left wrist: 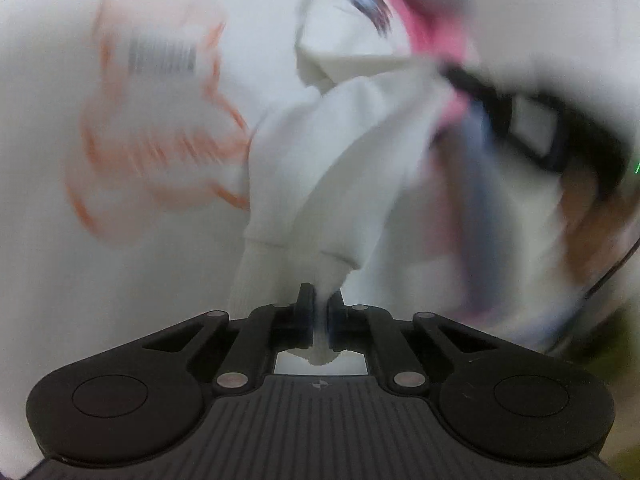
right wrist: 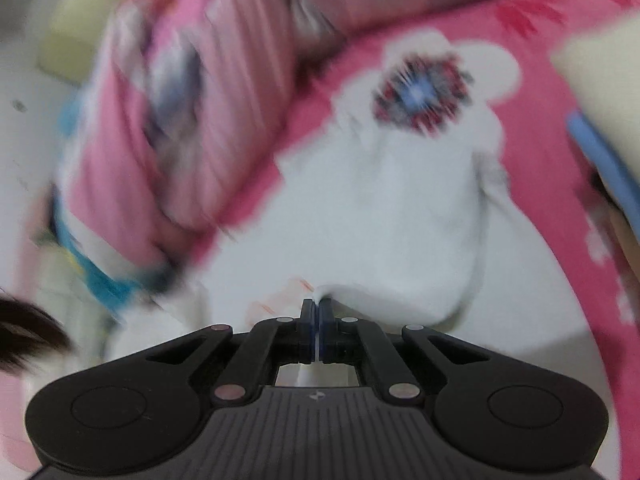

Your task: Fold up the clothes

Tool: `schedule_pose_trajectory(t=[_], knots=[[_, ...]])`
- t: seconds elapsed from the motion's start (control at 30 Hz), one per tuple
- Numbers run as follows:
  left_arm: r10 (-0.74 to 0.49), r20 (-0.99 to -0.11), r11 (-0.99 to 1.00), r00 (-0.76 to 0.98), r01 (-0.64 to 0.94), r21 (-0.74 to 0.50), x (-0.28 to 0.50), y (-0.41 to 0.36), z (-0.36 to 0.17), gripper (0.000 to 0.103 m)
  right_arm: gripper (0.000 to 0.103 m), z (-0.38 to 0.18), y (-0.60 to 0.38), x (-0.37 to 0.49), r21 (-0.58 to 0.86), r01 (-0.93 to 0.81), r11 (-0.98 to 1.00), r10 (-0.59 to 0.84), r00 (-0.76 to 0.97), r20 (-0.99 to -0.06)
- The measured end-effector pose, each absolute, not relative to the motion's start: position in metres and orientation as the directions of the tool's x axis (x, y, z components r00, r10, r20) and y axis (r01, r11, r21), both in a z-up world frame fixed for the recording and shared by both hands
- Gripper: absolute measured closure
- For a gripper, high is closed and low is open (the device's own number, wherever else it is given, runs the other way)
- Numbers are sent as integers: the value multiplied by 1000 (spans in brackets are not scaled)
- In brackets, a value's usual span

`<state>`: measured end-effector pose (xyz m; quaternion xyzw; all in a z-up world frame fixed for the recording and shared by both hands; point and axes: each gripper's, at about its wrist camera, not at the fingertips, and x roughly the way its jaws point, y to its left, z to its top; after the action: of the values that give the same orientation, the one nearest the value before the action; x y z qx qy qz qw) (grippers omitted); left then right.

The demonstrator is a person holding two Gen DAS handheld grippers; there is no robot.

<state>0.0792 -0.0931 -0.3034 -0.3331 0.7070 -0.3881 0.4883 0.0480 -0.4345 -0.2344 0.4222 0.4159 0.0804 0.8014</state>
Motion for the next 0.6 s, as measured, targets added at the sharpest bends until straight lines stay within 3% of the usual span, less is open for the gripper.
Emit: schedule_pose_trajectory(t=[0.03, 0.1, 0.17, 0.2, 0.23, 0.27, 0.3, 0.33, 0.37, 0.43, 0.5, 0.6], knots=[[-914, -285, 362, -289, -265, -894, 79, -88, -317, 99, 103, -227, -438, 53, 769, 201, 606, 493, 664, -562], [-967, -103, 201, -232, -455, -867, 73, -81, -339, 97, 103, -219, -437, 66, 808, 148, 571, 533, 682, -501], [-976, -51, 155, -213, -510, -846, 66, -76, -354, 95, 102, -222, -422, 80, 808, 107, 580, 565, 662, -493], [-972, -77, 183, -222, -512, -839, 63, -70, -362, 84, 99, -229, -409, 89, 808, 100, 581, 595, 625, -505], [-967, -106, 215, -232, -511, -832, 59, -65, -369, 76, 89, -238, -395, 97, 814, 95, 573, 636, 575, -514], [-952, -166, 277, -257, -497, -822, 56, -59, -376, 58, 80, -251, -380, 105, 822, 97, 561, 682, 509, -525], [-930, -234, 348, -283, -474, -809, 54, -52, -380, 54, 55, -264, -362, 111, 828, 106, 550, 726, 429, -537], [-902, -303, 418, -308, -449, -790, 53, -46, -383, 54, 50, -273, -350, 113, 826, 106, 553, 748, 373, -549], [-869, -369, 486, -330, -422, -766, 52, -40, -386, 52, 50, -277, -341, 113, 820, 96, 564, 756, 339, -560], [-843, -417, 528, -341, -371, -764, 55, -32, -382, 47, 50, -282, -329, 109, 810, 77, 581, 762, 298, -575], [-824, -451, 554, -343, -317, -770, 57, -28, -375, 39, 50, -274, -341, 99, 815, 79, 574, 749, 352, -562], [-801, -491, 581, -343, -246, -776, 66, -32, -365, 38, 50, -270, -378, 73, 817, 163, 554, 702, 436, -563]])
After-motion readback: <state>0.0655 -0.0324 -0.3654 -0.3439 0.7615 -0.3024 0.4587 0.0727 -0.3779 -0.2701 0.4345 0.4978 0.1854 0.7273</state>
